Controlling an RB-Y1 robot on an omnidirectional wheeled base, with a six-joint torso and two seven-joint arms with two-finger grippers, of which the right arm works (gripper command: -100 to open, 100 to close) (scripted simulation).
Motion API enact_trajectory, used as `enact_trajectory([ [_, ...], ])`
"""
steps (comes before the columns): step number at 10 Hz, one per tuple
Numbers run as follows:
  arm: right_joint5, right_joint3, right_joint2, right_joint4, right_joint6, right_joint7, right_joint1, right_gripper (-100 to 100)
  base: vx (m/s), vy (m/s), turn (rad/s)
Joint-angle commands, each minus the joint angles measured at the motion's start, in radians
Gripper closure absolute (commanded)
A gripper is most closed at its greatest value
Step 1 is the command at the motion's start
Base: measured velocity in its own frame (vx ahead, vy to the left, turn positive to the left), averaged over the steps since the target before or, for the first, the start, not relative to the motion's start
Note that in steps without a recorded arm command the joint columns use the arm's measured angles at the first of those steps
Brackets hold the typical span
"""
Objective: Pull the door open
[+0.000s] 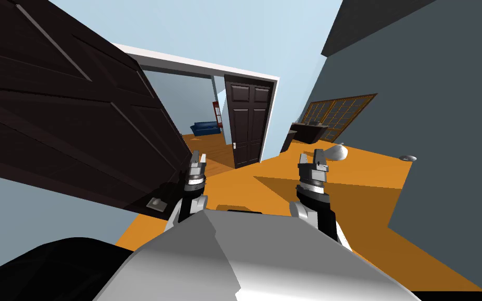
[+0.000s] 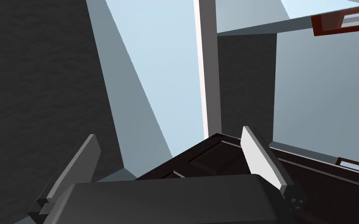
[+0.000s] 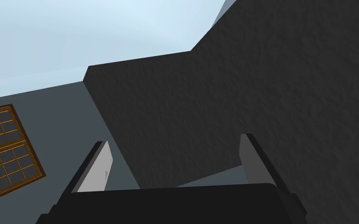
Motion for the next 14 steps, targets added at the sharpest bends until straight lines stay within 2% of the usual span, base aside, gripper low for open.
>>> enact_trajectory([
  [1, -0.008, 0.002, -0.012, 0.034, -0.006, -0.001, -0.012, -100, 0.056, 0.012, 0.081],
  [4, -0.019, 0.005, -0.027, 0.083, -0.014, -0.003, -0.03, -100, 0.089, 0.02, 0.087],
  [5, -0.027, 0.007, -0.035, 0.116, -0.02, -0.004, -0.041, -100, 0.104, 0.025, 0.085],
  [8, -0.04, 0.01, -0.049, 0.168, -0.029, -0.005, -0.06, -100, 0.081, 0.023, 0.078],
  [14, -0.071, 0.019, -0.077, 0.303, -0.052, -0.009, -0.108, -100, 0.086, 0.017, 0.09],
])
